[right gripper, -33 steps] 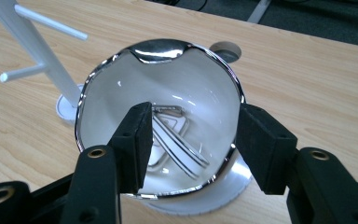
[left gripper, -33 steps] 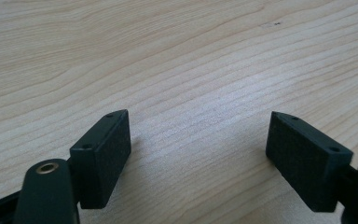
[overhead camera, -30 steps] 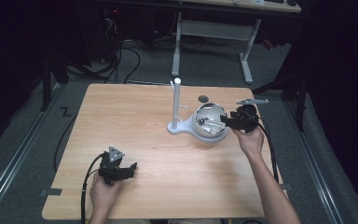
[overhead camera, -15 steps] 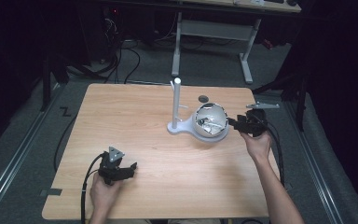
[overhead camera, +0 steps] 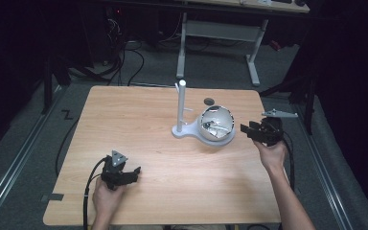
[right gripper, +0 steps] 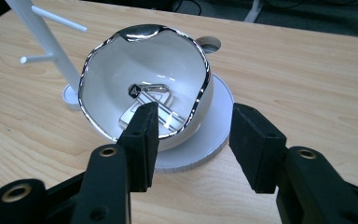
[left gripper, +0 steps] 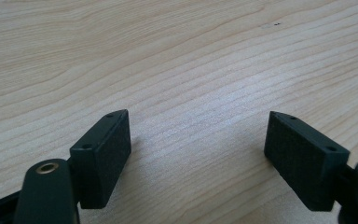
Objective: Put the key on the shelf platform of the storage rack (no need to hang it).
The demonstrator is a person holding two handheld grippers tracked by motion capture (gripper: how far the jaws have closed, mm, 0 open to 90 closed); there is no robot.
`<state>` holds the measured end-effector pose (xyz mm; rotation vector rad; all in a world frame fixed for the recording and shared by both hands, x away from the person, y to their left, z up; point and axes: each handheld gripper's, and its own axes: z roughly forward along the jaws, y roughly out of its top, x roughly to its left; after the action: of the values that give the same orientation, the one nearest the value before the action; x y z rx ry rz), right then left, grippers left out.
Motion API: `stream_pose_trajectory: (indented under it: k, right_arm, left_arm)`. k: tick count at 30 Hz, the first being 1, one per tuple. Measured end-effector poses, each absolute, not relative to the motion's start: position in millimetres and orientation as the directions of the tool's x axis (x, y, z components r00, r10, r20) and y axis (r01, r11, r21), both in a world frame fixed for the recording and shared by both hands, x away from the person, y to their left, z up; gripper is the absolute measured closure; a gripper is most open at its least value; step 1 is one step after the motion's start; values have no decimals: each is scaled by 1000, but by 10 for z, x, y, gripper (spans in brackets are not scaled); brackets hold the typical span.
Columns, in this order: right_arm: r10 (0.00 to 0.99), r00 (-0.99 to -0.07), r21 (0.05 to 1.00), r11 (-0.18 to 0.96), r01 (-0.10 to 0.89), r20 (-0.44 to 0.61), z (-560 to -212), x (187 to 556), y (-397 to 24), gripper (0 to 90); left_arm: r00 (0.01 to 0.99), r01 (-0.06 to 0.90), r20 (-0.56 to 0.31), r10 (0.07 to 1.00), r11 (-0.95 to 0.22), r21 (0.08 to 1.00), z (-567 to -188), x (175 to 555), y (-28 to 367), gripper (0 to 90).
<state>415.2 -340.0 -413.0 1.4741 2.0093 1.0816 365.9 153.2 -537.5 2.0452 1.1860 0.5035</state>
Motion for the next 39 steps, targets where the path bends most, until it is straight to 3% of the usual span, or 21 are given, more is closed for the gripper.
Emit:
stream_pose_trajectory:
  k: [14,39]
  right_arm:
    - [937,-330,802,110,587,114,-4159,3811,-3638,532]
    - [918,-365,826,80,559,158,-4301,3449,-3610,534]
  left_arm:
    - [504,588,-15,863,-330,739,-5375,3658,1530,228]
    - [503,586,-12,864,-331,739,-5376,3656,1525,225]
